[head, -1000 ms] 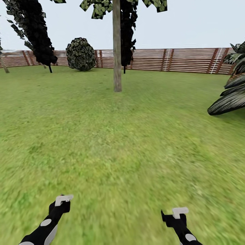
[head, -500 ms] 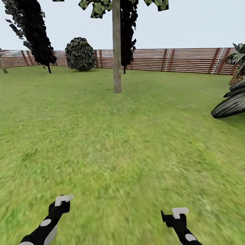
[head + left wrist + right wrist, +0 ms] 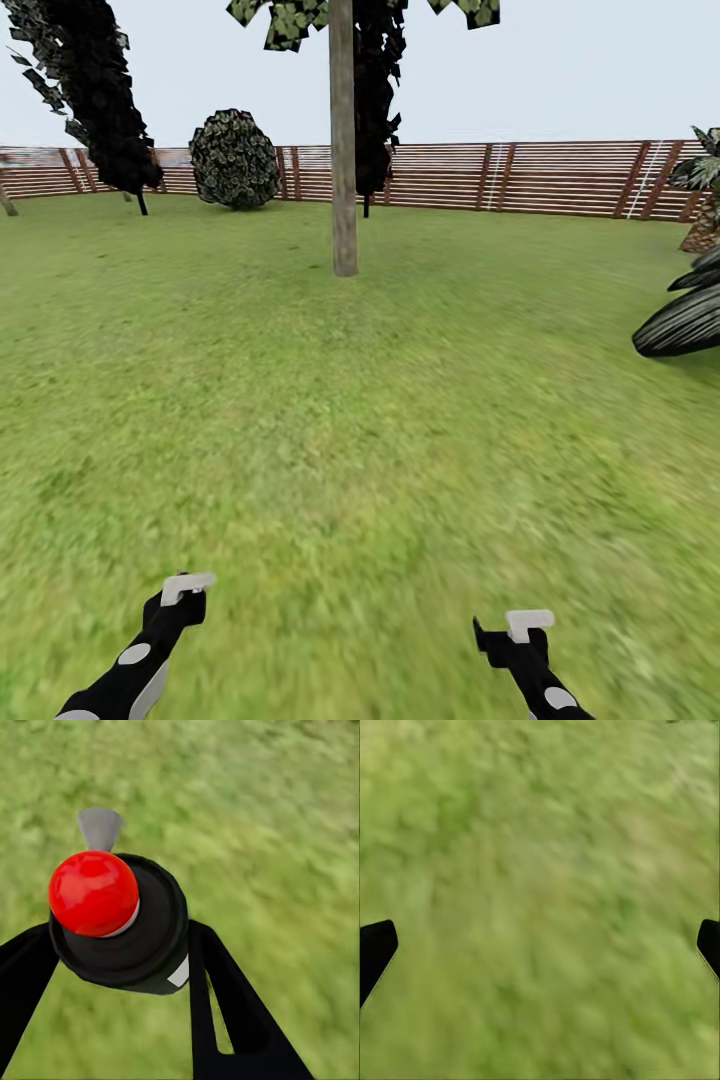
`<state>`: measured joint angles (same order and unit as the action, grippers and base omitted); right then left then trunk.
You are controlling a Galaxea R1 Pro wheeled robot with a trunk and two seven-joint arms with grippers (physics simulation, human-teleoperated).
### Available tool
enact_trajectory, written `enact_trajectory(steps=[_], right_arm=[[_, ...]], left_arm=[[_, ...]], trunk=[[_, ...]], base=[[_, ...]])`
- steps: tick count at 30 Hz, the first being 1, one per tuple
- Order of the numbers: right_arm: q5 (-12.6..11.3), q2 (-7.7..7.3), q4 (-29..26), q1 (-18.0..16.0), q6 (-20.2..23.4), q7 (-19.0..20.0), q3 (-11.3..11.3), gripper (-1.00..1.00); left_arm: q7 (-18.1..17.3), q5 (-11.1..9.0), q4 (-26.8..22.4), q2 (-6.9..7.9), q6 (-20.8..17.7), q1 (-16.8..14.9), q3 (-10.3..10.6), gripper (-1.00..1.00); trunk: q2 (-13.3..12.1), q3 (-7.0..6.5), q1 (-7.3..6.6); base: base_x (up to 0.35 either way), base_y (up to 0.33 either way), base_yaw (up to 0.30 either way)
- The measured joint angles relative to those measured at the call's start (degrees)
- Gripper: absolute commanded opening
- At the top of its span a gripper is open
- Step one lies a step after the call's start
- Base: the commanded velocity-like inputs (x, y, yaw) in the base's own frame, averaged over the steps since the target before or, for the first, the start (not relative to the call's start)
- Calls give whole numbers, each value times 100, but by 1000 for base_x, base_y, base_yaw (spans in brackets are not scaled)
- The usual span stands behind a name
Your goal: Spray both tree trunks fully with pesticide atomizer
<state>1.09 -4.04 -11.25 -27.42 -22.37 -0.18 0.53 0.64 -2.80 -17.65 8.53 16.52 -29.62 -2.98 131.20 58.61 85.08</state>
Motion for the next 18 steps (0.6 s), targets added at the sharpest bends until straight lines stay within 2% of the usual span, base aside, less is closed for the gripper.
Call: enact_trajectory(steps=[18], right_arm=[[3,0,0,0,0,0,0,100]], left_arm=[[-1,0,-1,0,0,0,0,-100]], trunk=[[0,0,0]], base=[[338,0,0]])
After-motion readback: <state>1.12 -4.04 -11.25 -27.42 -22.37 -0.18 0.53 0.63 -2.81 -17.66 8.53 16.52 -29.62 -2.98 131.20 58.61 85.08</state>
